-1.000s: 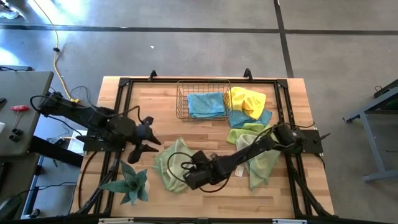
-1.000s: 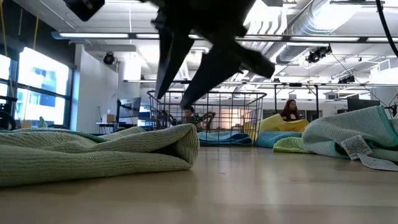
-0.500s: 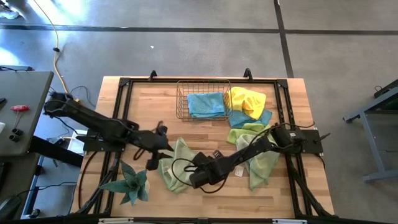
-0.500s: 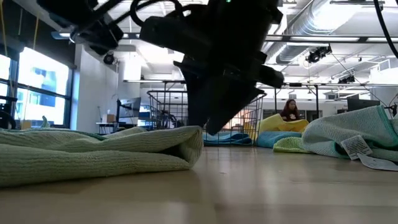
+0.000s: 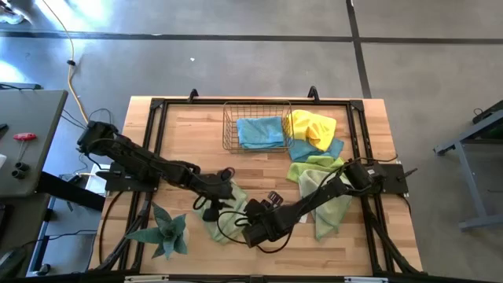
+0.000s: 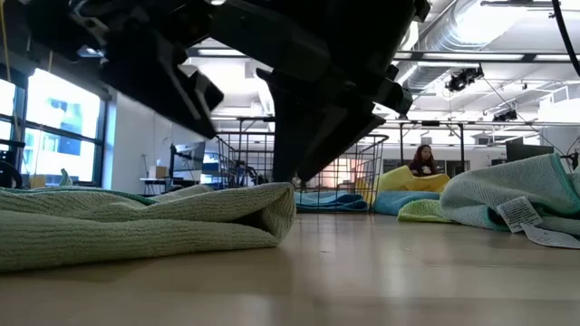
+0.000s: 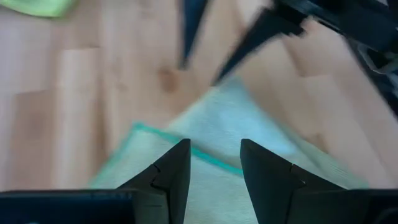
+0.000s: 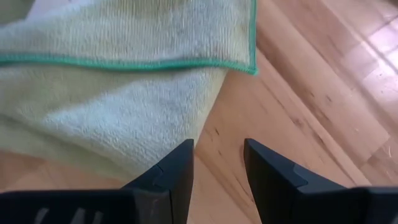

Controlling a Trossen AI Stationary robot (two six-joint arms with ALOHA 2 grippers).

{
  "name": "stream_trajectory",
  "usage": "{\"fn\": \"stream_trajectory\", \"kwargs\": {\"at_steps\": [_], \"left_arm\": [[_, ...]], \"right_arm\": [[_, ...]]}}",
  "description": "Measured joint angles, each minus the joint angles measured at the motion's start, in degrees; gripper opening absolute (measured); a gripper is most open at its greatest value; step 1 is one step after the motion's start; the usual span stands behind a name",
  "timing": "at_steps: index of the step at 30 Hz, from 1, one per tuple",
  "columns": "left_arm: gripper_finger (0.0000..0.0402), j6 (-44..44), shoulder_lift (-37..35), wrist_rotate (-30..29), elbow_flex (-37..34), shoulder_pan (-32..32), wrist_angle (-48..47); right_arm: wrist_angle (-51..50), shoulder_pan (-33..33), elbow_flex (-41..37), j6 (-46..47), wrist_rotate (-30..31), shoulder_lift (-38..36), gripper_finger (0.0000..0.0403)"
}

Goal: Fold microfiber towels
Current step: Fold the left light green towel

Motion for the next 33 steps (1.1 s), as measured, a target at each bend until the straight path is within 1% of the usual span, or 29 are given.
{"fn": "stream_trajectory", "kwargs": {"at_steps": [2, 6, 9, 12, 17, 21, 26, 33], "left_arm": [[0.0131, 0.8, 1.7, 2.1, -0.1, -0.1, 2.4], [0.0131, 1.0, 5.3, 2.4, 0.0, -0.2, 6.4], [0.0131, 1.1, 7.9, 2.4, 0.0, -0.1, 10.6], [0.0131, 1.6, 10.0, 2.5, -0.1, -0.1, 14.3], [0.0131, 3.5, 13.1, 1.8, 0.0, -0.1, 16.5], [0.0131, 3.6, 13.8, 0.5, 0.0, 0.3, 15.2], [0.0131, 5.0, 13.6, -1.5, 0.0, 0.8, 13.3], [0.0131, 5.4, 13.3, -2.0, 0.2, 1.8, 3.0]], "right_arm": [[0.5, 0.2, 0.0, 1.8, 1.6, 0.0, 0.0132], [2.5, 0.8, 0.0, 5.0, 6.4, 0.0, 0.0132], [4.7, 1.1, 0.0, 6.2, 6.0, 0.9, 0.0132], [9.1, 1.7, 0.0, 6.2, 4.7, 2.7, 0.0132], [9.7, 1.9, 0.0, 5.1, 5.8, 3.1, 0.0132], [11.0, 0.7, 0.0, 3.5, 5.7, 4.0, 0.0132], [15.5, -0.7, 0.0, 3.3, 2.0, 6.4, 0.0133], [15.9, -1.1, 0.0, 1.4, 0.5, 6.4, 0.0133]]}}
